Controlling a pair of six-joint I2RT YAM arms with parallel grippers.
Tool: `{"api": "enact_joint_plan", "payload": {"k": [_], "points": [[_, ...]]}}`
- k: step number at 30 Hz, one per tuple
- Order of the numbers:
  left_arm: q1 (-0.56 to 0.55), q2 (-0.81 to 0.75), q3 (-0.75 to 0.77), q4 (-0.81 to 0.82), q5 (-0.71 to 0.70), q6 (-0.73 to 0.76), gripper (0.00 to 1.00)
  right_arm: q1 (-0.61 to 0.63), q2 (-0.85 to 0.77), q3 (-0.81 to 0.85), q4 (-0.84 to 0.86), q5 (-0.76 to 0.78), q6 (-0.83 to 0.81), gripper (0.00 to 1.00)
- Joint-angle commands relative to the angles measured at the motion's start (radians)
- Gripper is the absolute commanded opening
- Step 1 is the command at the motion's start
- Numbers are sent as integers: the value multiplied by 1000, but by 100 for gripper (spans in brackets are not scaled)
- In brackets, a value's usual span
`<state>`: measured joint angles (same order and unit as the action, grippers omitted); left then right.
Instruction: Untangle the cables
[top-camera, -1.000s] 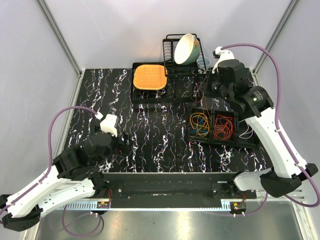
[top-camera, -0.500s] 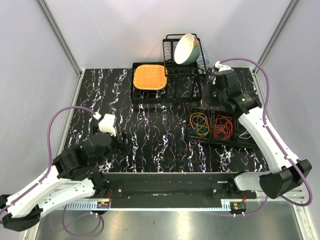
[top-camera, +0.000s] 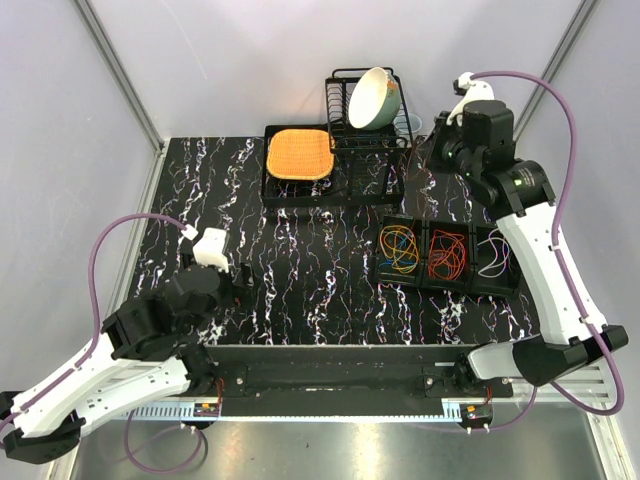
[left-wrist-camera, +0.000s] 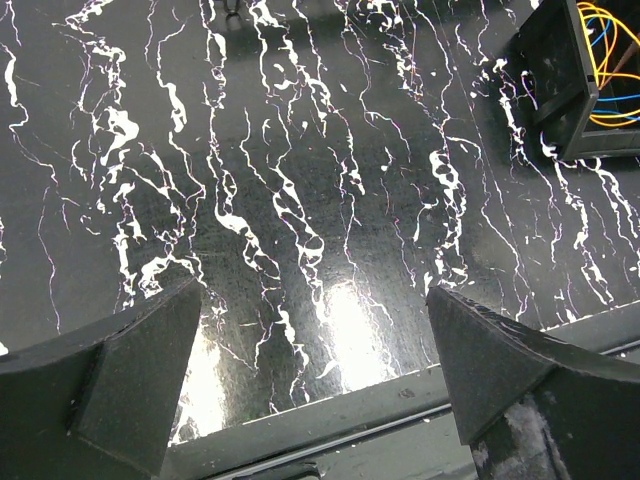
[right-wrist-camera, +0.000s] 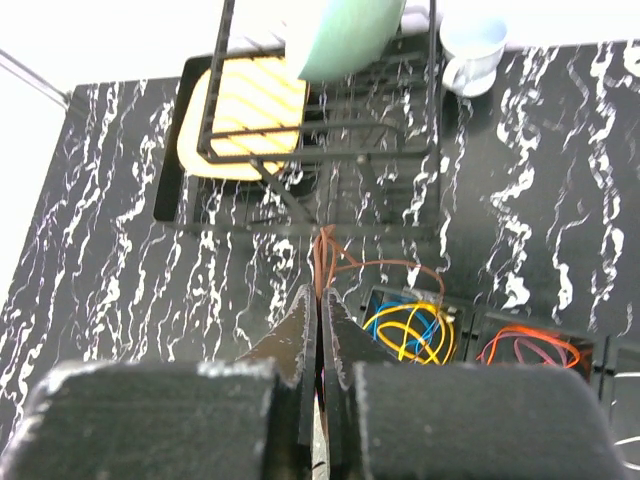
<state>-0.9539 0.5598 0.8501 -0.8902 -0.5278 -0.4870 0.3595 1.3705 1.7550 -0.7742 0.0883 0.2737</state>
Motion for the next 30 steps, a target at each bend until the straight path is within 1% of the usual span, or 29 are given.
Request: {"api": "enact_joint_plan", "payload": {"k": [1,3,6,10,11,17,22,30], "points": [[0,-9,-3,28,-29,-10,99,-19,25,63,19,28,-50,0],[-2,-9,-3,30,-31,-9,99,-21,32,55,23,15,-41,0],[-2,-9,-2,30,-34,-10,99,-21,27,-3,47,-31,-15,0],[0,-12,-2,30,-35,-10,99,-21,-2,-138,90,-87,34,0],[-2,-14,-3,30,-37,-13,99,-21,-11,-158,108,-120,45,0],[-2,-8,-3,30,-34,-12,99,-21,-59,-282,150,-182,94,0],[0,-17,-3,30,-34,-10,99,-21,-70,-385,171,-170,133,0],[0,-21,-3,28,-34,-12,99,-21,-53,-515,174,-93,186,0]]}}
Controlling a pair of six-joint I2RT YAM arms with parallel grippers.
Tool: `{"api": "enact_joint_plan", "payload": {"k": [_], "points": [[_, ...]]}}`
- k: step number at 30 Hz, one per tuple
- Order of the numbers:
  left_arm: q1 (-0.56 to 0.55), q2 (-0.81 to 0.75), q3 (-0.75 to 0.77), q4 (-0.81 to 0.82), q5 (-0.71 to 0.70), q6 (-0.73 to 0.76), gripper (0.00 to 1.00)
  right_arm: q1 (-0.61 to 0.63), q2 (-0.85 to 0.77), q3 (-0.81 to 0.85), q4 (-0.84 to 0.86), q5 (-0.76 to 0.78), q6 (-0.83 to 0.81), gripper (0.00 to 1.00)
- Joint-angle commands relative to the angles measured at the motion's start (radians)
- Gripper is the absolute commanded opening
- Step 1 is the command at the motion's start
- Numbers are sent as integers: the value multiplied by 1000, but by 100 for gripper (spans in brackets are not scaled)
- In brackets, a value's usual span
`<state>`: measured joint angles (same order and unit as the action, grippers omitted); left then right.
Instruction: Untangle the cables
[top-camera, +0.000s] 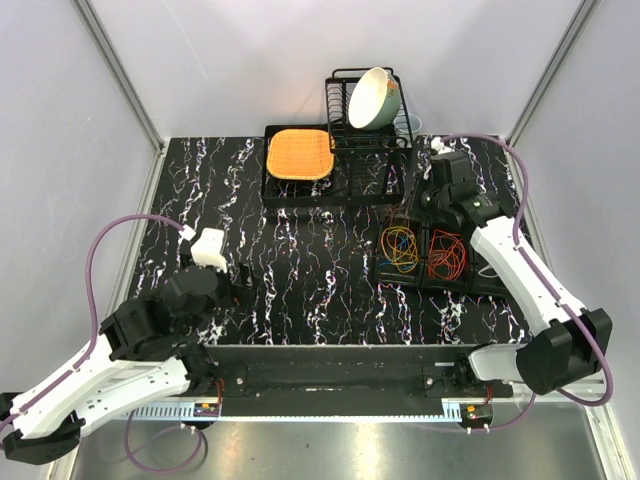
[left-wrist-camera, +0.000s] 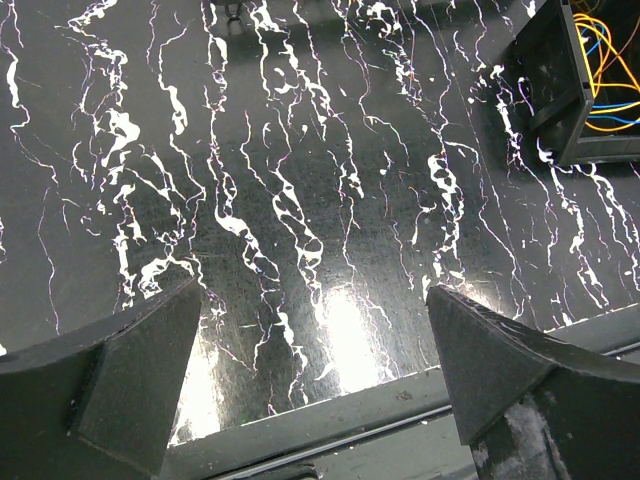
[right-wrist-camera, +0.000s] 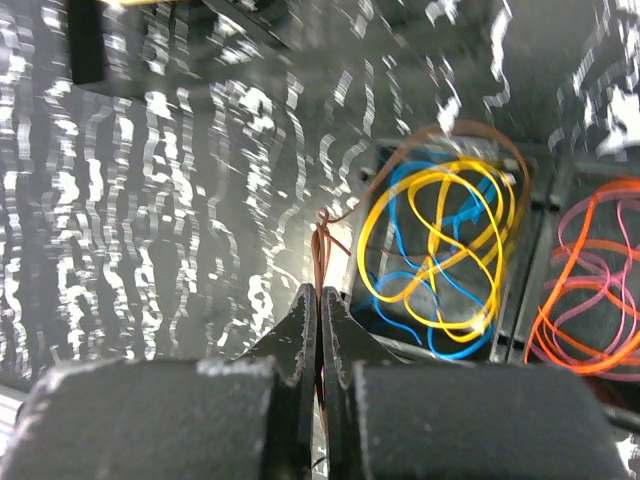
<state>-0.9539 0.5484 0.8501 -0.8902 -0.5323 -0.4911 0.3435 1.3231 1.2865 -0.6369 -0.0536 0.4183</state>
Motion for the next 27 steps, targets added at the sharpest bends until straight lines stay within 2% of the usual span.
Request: {"api": "enact_joint_plan", "payload": {"k": [1,16,22,27], "points": [[-2,-10,-5,30,-29,-7,99,-5,-1,-53,34,88,43,0],[0,-16,-5,30,-34,-10,99,-15,203,-32,43,242,74,0],[-2,-16,-5,30,-35,-9,99,-20,241,-62,141,236,93,0],[0,-16,-6,30,-37,-9,99,-18,286,-153,239,207,129,0]]}}
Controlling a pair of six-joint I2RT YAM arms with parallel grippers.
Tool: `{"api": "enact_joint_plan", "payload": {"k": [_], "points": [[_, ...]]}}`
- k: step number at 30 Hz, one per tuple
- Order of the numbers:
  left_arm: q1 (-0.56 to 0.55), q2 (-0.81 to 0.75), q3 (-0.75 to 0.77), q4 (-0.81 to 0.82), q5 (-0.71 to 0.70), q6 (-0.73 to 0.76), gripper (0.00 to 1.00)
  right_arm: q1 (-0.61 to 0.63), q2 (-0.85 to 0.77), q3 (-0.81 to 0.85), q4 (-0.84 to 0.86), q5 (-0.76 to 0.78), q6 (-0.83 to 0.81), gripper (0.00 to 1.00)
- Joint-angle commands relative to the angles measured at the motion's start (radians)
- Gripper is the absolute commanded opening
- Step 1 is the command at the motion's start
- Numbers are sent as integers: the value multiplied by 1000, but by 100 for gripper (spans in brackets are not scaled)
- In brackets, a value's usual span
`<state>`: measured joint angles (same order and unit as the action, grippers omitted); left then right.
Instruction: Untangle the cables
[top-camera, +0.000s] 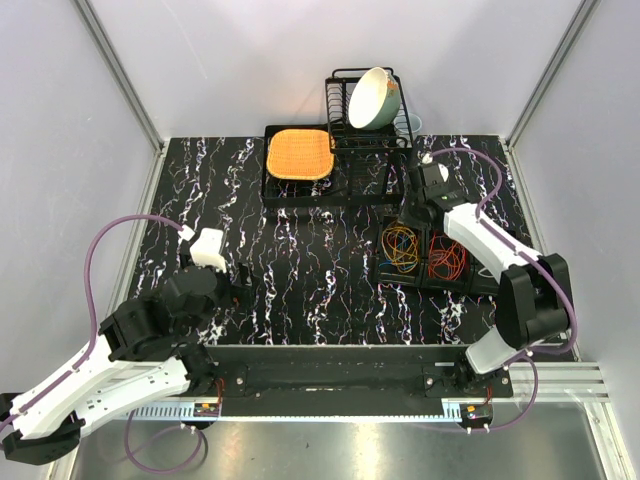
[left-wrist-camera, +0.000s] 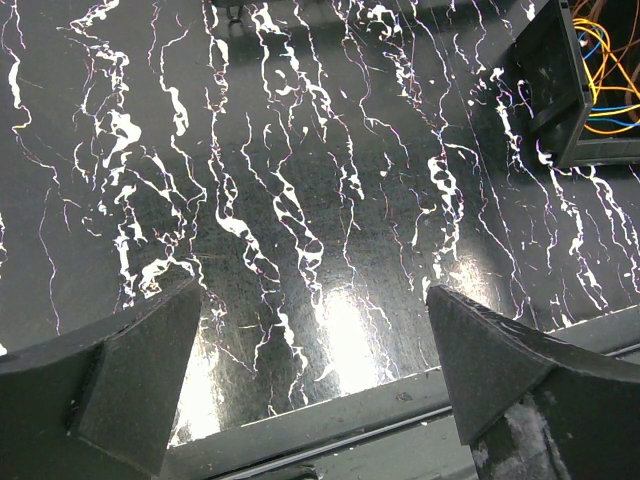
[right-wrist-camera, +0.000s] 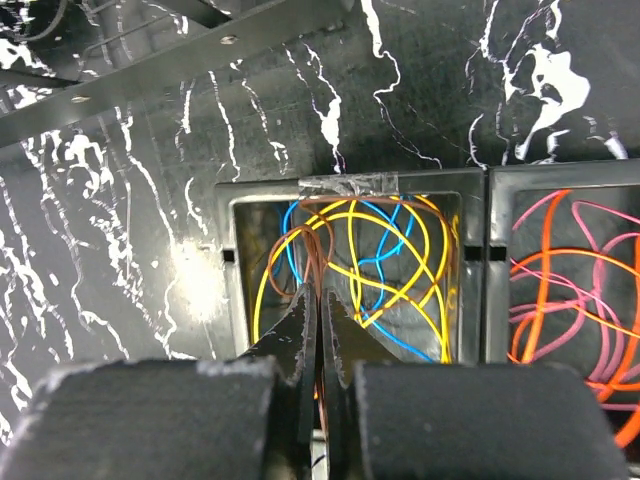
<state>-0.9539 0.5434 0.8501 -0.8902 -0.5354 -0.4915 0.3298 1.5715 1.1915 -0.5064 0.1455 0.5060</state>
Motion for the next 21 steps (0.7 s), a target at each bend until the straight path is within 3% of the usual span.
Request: {"api": "enact_joint_plan", "payload": {"k": [1,15,20,21], "points": [[0,-11,-5,30,-35,-10,99,-5,47,-70,126,0,48,0],[-2,-17,-5,27,-37,-10,99,-5,44,-139,187,-24,42,0],[0,-16,-6,27,-35,-10,99,-5,-16,-64,138,-26,-4,53],[0,-14,-3,28,-37,-12,99,-5,-28,-47,112,-24,-10,55]]}}
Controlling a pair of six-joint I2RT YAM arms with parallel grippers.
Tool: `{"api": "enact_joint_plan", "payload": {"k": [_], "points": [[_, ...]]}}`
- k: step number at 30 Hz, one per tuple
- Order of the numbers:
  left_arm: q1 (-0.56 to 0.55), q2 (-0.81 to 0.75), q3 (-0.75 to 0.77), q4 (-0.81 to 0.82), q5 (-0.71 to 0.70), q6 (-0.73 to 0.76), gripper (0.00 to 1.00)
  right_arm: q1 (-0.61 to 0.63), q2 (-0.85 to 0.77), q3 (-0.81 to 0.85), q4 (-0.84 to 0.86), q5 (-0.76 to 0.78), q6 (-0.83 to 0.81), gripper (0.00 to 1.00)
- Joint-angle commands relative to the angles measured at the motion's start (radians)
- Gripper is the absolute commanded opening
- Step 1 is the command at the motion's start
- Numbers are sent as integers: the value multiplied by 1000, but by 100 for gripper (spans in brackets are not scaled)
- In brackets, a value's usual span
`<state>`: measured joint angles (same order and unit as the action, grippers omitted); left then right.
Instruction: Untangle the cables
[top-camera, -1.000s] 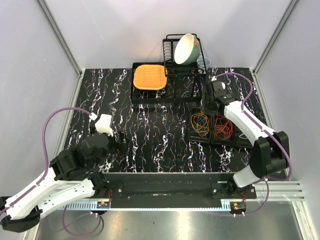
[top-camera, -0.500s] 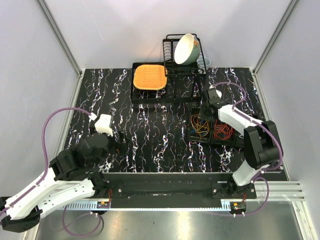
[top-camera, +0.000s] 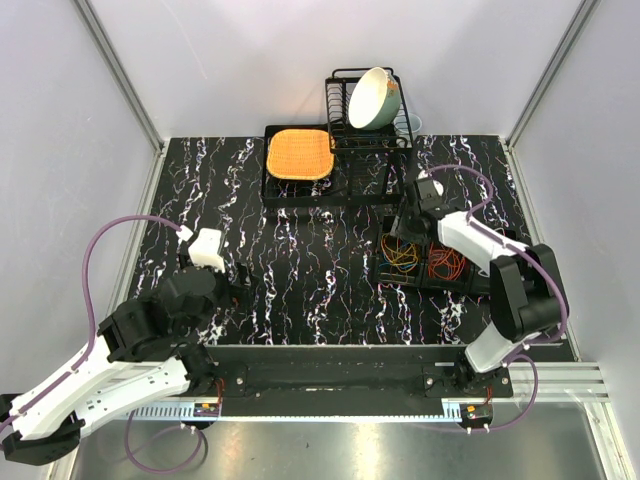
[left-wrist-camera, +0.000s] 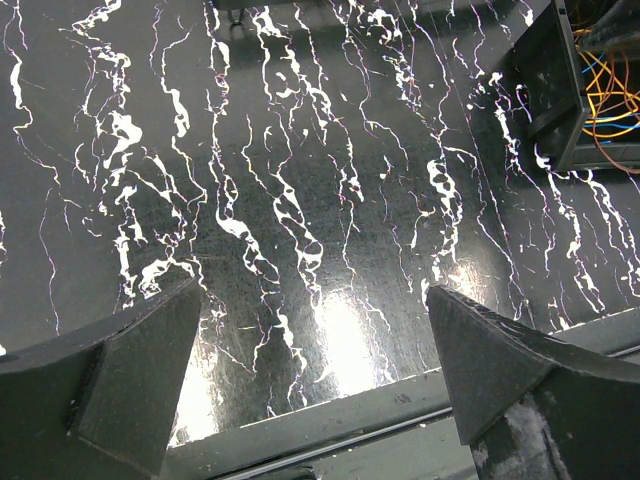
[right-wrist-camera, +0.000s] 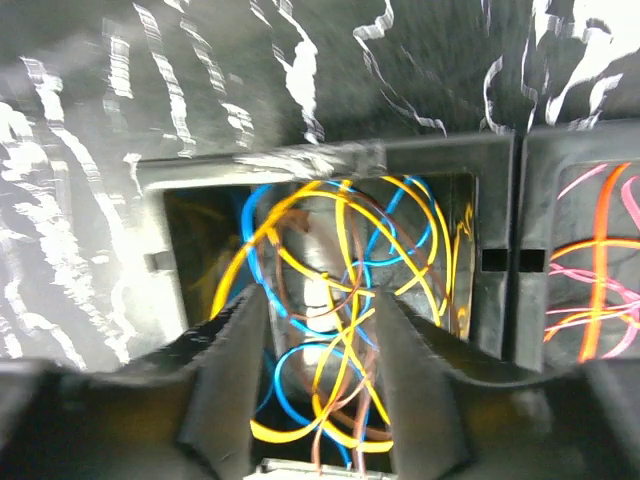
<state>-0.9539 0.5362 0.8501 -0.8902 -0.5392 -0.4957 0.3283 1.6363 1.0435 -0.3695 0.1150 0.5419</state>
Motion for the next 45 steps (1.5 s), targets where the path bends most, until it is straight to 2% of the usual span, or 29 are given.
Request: {"api": "enact_joint_plan", "payload": {"k": [1,5,6,10,15,17,18,19,21,22,23,24,25,26,28,29,30,32,33,34,36,37,39,40,41,43,45], "points": [[0,-7,-3,27,-31,-7,99,-3,-105,118,-38,9,-57,58],[-2,-7,-5,28,-31,-7,99,-3,-190,214,-112,49,-79,64],[-2,-7,-5,28,-31,-7,99,-3,-203,222,-130,52,-83,69],[0,-2,-5,27,-33,-7,99,-2,-304,208,-125,8,-79,81],[1,16,-11,30,-47,-3,99,0,-426,37,21,-66,-91,85],[1,39,-16,34,-82,-3,99,2,-466,-39,50,-49,-91,94],[0,45,-17,40,-94,5,99,0,-472,-60,81,-38,-85,94],[1,56,-19,49,-116,9,99,0,-484,-91,92,-19,-71,92],[1,93,-10,62,-152,6,99,0,-504,-126,140,64,-40,81],[1,106,-9,65,-207,8,99,0,-535,-149,145,67,-37,85],[1,132,-34,76,-278,-12,99,0,-555,-158,174,-5,-83,86],[1,145,-55,92,-357,-86,99,2,-575,-169,188,-50,-141,86],[1,165,-83,111,-484,-93,99,0,-611,-189,199,-84,-151,86],[1,168,-158,235,-523,-64,99,0,-630,-198,207,-137,-155,87],[6,156,-261,464,-594,191,99,0,-676,-223,215,-162,-154,88],[15,147,-372,739,-587,309,99,0,-685,-229,215,-179,-151,89],[35,137,-420,866,-572,467,99,0,-693,-232,213,-190,-146,89],[198,120,-466,997,-405,455,99,-2,-702,-246,210,-233,-135,89],[274,126,-464,1005,-336,389,99,0,-701,-249,207,-245,-129,89],[408,164,-464,1026,-255,364,99,0,-699,-258,205,-259,-114,89],[504,221,-460,1069,-205,347,99,0,-698,-269,205,-305,-96,89],[553,287,-467,1171,-200,367,99,0,-699,-283,210,-314,-88,89],[576,349,-517,1322,-231,466,99,0,-698,-292,213,-328,-83,89],[595,411,-539,1497,-238,489,99,0,-701,-295,213,-334,-82,89],[607,445,-583,1580,-229,518,99,0,-702,-295,213,-345,-83,89],[670,558,-618,1777,-130,540,99,2,-710,-300,211,-356,-86,89],[710,622,-637,1838,-55,504,99,0,-719,-303,213,-379,-92,89]]}}
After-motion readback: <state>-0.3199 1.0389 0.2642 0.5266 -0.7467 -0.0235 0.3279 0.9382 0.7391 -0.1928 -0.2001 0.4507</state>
